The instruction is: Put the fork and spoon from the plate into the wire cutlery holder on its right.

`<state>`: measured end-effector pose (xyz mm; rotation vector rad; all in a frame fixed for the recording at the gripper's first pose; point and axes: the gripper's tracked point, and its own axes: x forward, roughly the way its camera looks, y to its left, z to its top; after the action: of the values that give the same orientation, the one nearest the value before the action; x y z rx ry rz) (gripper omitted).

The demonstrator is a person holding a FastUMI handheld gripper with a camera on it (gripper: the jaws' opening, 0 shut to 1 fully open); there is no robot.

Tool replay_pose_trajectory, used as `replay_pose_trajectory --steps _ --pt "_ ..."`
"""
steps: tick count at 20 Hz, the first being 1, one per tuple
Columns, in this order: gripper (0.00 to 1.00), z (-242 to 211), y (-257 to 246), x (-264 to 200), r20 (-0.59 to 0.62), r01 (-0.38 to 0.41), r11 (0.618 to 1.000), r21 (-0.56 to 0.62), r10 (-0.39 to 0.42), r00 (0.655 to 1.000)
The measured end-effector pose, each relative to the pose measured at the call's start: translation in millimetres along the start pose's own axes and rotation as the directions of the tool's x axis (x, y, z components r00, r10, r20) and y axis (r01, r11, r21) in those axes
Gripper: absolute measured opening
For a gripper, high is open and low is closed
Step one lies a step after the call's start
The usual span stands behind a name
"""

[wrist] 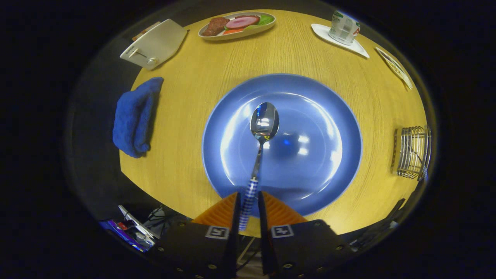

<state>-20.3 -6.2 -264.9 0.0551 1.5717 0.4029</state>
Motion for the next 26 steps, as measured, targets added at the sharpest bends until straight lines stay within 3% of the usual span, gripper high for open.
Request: replay_pose_trajectory --steps 1,5,6,7,9,20,26 --pt "0.2 0.1 -1.8 1.7 -0.01 0.0 1.0 -0.011 0.0 1.0" --pt "0.2 -7.8 -5.2 2.7 -0.053 -0.004 0.998 -0.064 0.0 0.999" --pt "0.2 10.1 -7.8 13.1 -0.034 -0.004 0.997 -0.073 0.002 0.999" --pt "0.05 -2.9 -11.0 30.4 -0.047 0.009 0.996 -0.084 -0.013 0.999" --pt "0.04 -0.5 -11.4 -3.1 -0.054 0.003 0.995 -0.099 -0.009 0.998" --pt "0.04 -8.9 -45.1 -41.7 -0.101 0.07 0.955 -0.289 -0.103 0.989" --pt "0.04 -16.6 -78.1 -89.3 -0.127 0.116 0.908 -0.403 -0.181 0.975"
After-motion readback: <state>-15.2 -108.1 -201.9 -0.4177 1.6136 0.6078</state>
